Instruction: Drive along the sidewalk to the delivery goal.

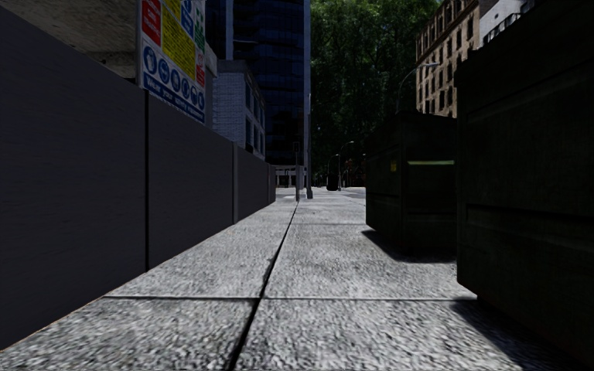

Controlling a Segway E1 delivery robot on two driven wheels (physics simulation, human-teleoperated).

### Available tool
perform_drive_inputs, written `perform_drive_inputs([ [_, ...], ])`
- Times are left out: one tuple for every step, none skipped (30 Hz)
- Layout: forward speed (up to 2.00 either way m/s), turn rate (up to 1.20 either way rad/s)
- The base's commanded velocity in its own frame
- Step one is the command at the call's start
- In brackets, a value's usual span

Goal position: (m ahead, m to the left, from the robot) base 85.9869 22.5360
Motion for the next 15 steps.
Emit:
perform_drive_inputs([
  [2.00,0.00],
  [2.00,0.00],
  [2.00,0.00],
  [2.00,0.00],
  [2.00,0.00],
  [2.00,0.00],
  [2.00,0.00],
  [2.00,0.00],
  [2.00,0.00],
  [2.00,0.00],
  [2.00,0.00],
  [2.00,0.00],
  [2.00,0.00],
  [2.00,0.00],
  [2.00,0.00],
])
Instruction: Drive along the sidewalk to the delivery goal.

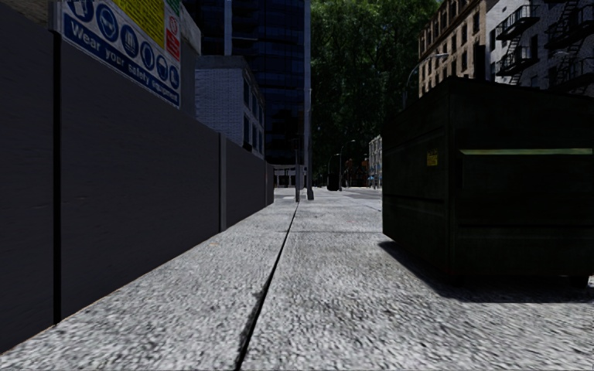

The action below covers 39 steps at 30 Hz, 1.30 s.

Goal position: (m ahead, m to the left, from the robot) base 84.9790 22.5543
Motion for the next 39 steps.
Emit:
perform_drive_inputs([
  [2.00,0.00],
  [2.00,0.00],
  [2.00,0.00],
  [2.00,0.00],
  [2.00,0.00],
  [2.00,0.00],
  [2.00,0.00],
  [2.00,0.00],
  [2.00,0.00],
  [2.00,0.00],
  [2.00,0.00],
  [2.00,0.00],
  [2.00,0.00],
  [2.00,0.00],
  [2.00,0.00],
  [2.00,0.00],
  [2.00,0.00],
  [2.00,0.00],
  [2.00,0.00],
  [2.00,0.00],
  [2.00,0.00],
  [2.00,0.00],
  [2.00,0.00],
  [2.00,0.00],
  [2.00,0.00],
  [2.00,0.00],
  [2.00,0.00],
  [2.00,0.00],
  [2.00,0.00],
  [2.00,0.00],
  [2.00,0.00],
  [2.00,0.00],
  [2.00,0.00],
  [2.00,0.00],
  [2.00,0.00],
  [2.00,0.00],
  [2.00,0.00],
  [2.00,0.00],
  [2.00,0.00],
])
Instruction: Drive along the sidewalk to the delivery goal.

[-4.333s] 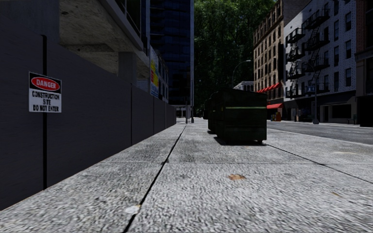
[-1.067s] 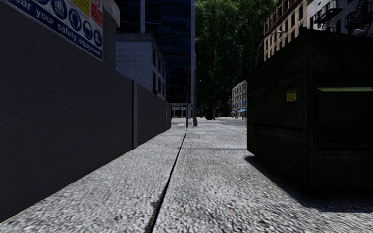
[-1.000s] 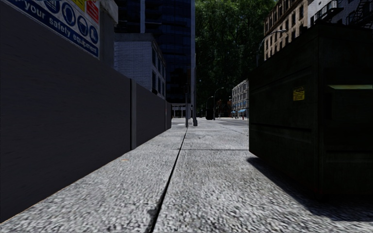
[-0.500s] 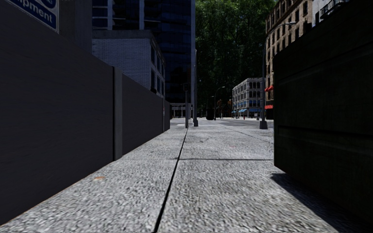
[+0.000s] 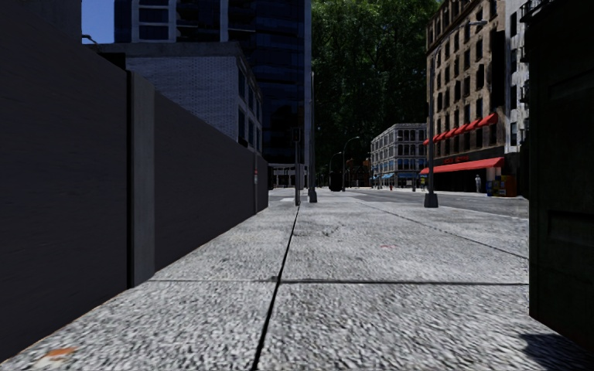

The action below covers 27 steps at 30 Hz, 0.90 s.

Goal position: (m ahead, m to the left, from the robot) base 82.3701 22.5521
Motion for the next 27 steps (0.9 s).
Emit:
perform_drive_inputs([
  [2.00,0.00],
  [2.00,0.00],
  [2.00,0.00],
  [2.00,0.00],
  [2.00,-0.15],
  [2.00,-0.41],
  [2.00,-0.60],
  [2.00,-0.69],
  [2.00,-0.72],
  [2.00,-0.72],
  [2.00,-0.72],
  [2.00,-0.25],
  [2.00,-0.06],
  [2.00,-0.06],
  [2.00,-0.01],
  [2.00,0.00],
  [2.00,0.00],
  [2.00,0.00],
  [2.00,0.00],
  [2.00,0.00],
  [2.00,0.00],
  [2.00,0.00],
  [2.00,-0.03],
  [2.00,-0.03],
  [2.00,-0.49],
  [2.00,-0.98],
  [2.00,-1.20],
])
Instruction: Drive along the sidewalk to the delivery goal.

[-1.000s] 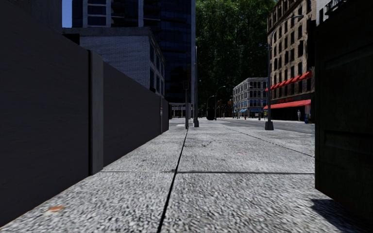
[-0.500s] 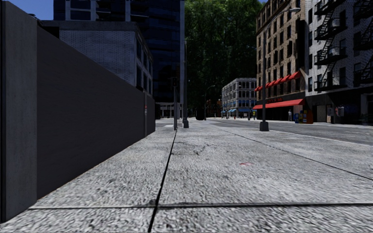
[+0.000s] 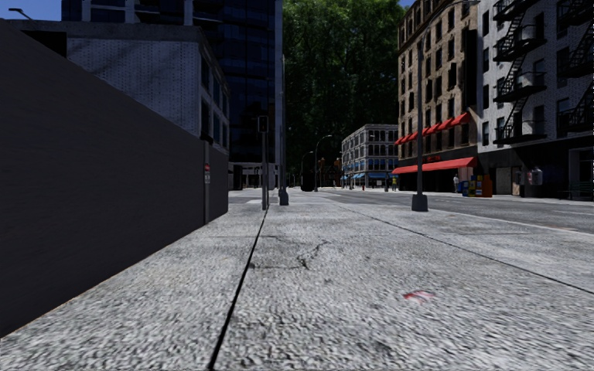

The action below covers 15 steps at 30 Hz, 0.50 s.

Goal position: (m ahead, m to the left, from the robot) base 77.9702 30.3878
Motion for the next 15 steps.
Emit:
perform_drive_inputs([
  [2.00,-1.20],
  [2.00,-1.20],
  [2.00,-1.20],
  [2.00,-0.77],
  [2.00,-0.02],
  [2.00,-0.02],
  [2.00,0.00],
  [2.00,0.00],
  [2.00,0.00],
  [2.00,0.00],
  [2.00,0.00],
  [2.00,0.00],
  [2.00,0.00],
  [2.00,0.00],
  [2.00,0.00],
])
